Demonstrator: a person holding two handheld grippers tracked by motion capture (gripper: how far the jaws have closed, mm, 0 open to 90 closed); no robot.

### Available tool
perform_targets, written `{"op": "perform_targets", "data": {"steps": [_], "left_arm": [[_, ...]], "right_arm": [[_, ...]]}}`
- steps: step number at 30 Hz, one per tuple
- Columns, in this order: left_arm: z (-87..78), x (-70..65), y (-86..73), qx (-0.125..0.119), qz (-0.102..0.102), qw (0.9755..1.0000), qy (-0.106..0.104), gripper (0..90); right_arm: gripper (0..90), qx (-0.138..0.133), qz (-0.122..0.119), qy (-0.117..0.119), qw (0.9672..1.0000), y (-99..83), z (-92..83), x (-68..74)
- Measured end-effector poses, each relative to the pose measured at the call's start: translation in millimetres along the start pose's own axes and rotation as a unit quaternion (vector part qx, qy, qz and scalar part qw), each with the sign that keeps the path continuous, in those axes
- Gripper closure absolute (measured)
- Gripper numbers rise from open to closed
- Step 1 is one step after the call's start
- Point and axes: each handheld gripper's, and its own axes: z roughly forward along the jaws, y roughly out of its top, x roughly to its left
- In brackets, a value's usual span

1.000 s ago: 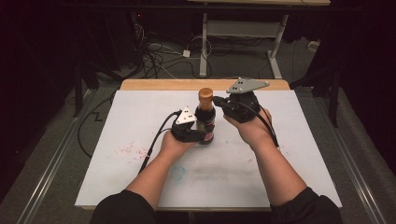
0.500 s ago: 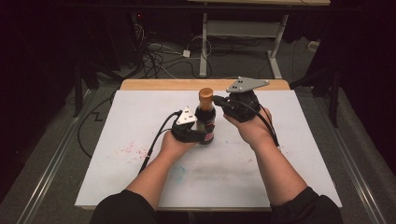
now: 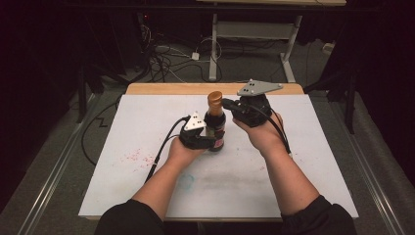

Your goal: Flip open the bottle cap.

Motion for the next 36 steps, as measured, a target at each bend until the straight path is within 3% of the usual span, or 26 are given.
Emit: {"op": "perform_targets", "data": {"steps": [36], "left_arm": [[0.0,-0.5,-0.2,0.000,0.001,1.0000,0.001,29.6]], "right_arm": [[90.0,-0.016,-0.002,-0.003,0.9999,16.5,2.2,0.2]]}}
